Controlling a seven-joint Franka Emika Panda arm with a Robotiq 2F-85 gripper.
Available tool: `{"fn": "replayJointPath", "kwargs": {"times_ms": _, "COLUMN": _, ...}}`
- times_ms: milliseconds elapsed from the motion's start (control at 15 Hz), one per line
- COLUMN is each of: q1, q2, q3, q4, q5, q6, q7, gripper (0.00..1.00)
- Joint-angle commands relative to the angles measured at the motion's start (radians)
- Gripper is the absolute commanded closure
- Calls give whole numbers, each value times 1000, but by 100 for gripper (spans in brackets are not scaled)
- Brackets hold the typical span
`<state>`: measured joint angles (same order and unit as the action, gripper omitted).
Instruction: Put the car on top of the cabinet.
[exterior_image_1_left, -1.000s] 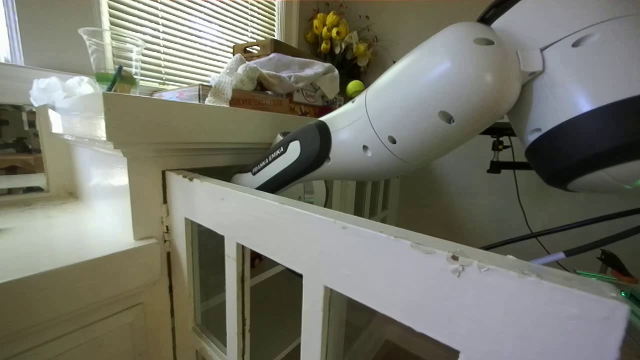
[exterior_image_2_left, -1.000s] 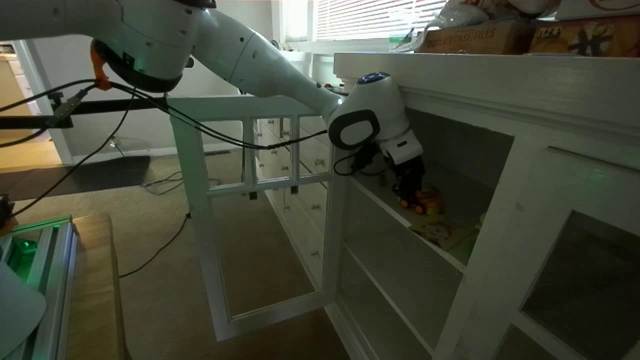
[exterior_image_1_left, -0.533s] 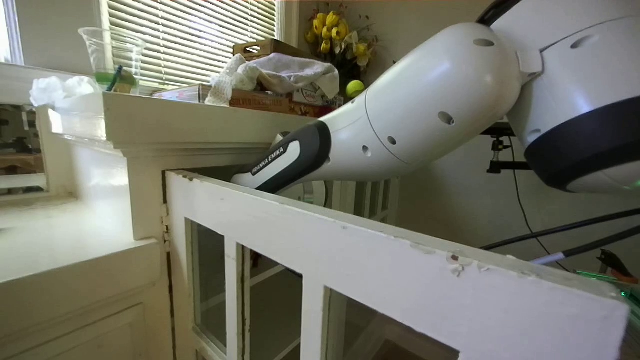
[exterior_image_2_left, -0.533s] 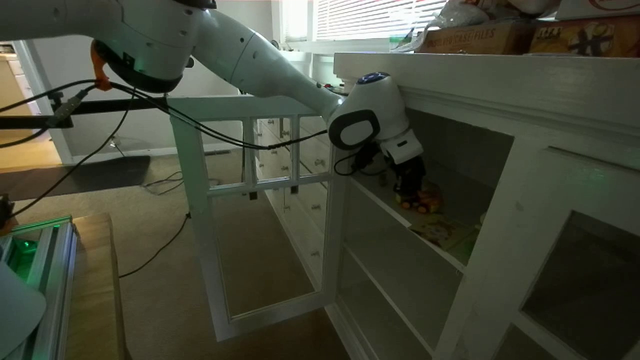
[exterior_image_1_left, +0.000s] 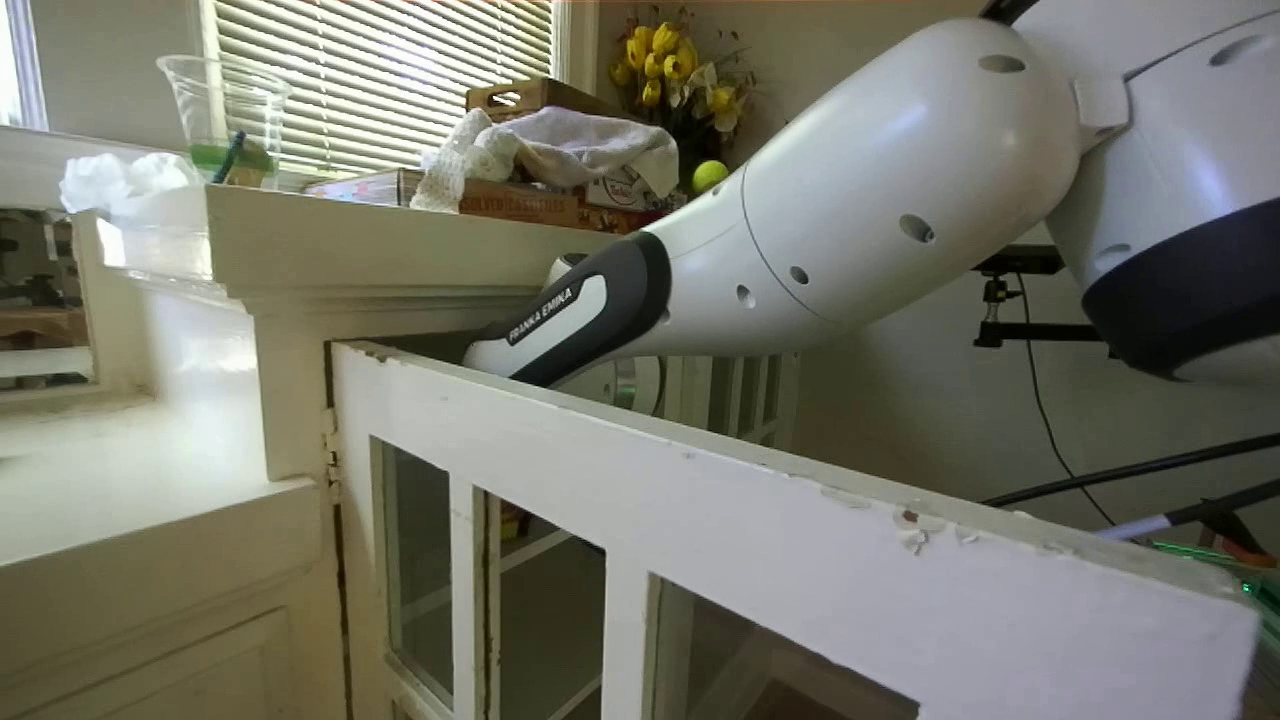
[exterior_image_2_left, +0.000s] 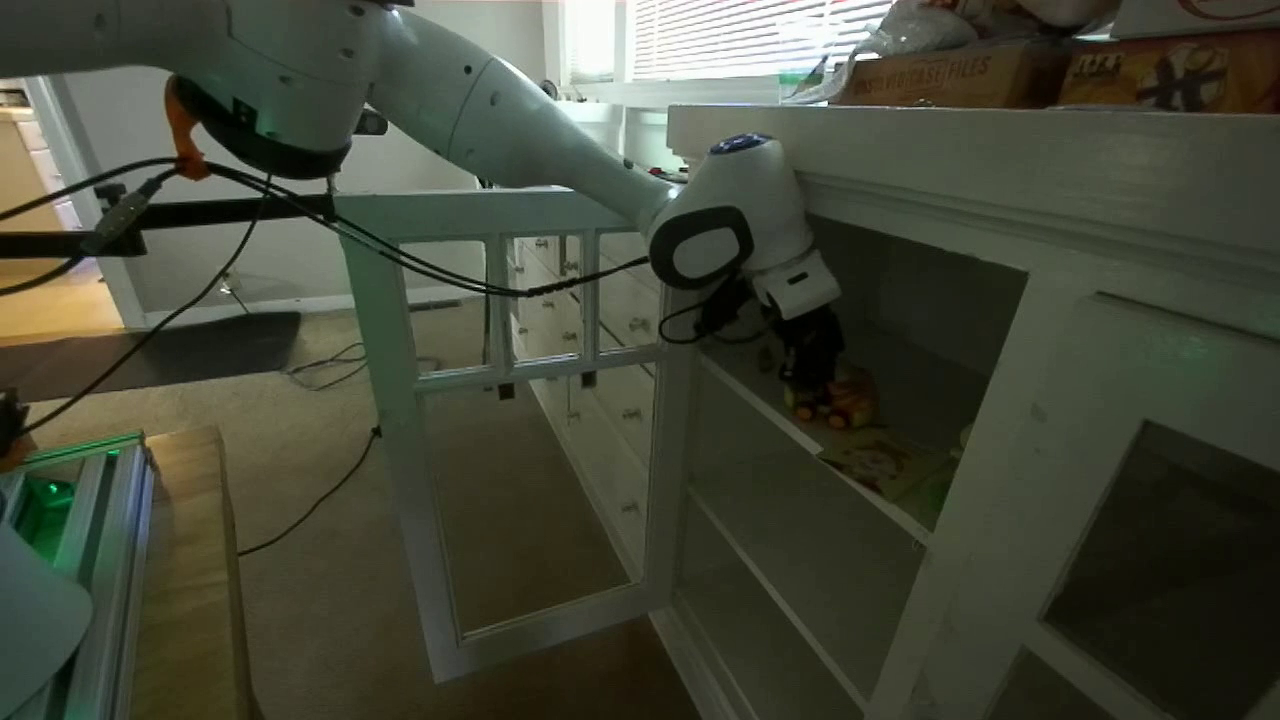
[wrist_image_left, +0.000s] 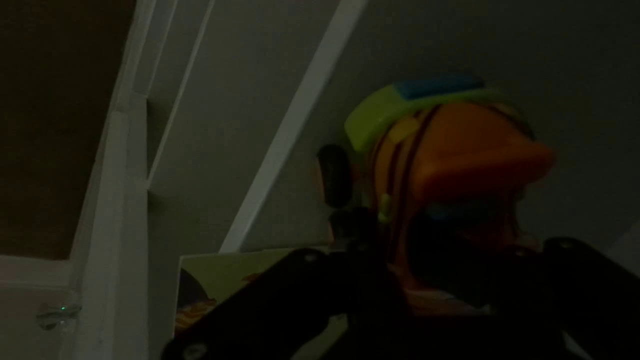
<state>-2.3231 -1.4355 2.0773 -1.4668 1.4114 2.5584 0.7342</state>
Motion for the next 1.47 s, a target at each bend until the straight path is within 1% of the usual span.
{"fn": "replayJointPath", "kwargs": {"times_ms": 0, "q1": 110, "q2": 71, "q3": -92, "q4": -146, "q5": -35, "q6": -121, "q7": 12, "gripper": 95}}
{"fn": "replayJointPath", "kwargs": {"times_ms": 200, "q1": 192, "q2": 86, "q3": -157, "q4": -232, "q5": -53, "q6": -201, "q7": 17, "gripper": 95}}
{"fn": "replayJointPath", "kwargs": {"times_ms": 333, "q1": 252, "q2": 90, "q3": -215, "q4": -286, "q5": -73, "q6": -262, "q7": 36, "gripper": 95}}
{"fn": "replayJointPath", "kwargs": {"times_ms": 400, "q1": 290, "q2": 90, "q3": -235, "q4": -324, "q5": -62, "q6": -263, "q7": 41, "gripper": 95}}
{"fn": "replayJointPath", "kwargs": {"times_ms": 467, "q1": 316, "q2": 89, "q3": -260, "q4": -348, "q5": -80, "q6": -296, "q7": 56, "gripper": 95}}
{"fn": "replayJointPath", "kwargs": {"times_ms": 600, "q1": 365, "q2": 85, "q3": -292, "q4": -391, "q5": -76, "q6": -307, "q7": 58, "gripper": 95}}
{"fn": "replayJointPath", "kwargs": {"times_ms": 800, "q1": 421, "q2": 81, "q3": -295, "q4": -459, "q5": -48, "q6": -295, "q7": 46, "gripper": 95}}
{"fn": "replayJointPath", "kwargs": {"times_ms": 1067, "q1": 531, "q2": 118, "q3": -324, "q4": -575, "q5": -69, "q6": -336, "q7": 22, "gripper": 95}}
{"fn": "replayJointPath", "kwargs": {"times_ms": 1267, "q1": 619, "q2": 133, "q3": -379, "q4": -645, "q5": -83, "q6": -379, "q7": 19, "gripper": 95}}
{"fn": "replayJointPath", "kwargs": {"times_ms": 1400, "q1": 673, "q2": 158, "q3": -429, "q4": -687, "q5": -112, "q6": -434, "q7": 3, "gripper": 95}}
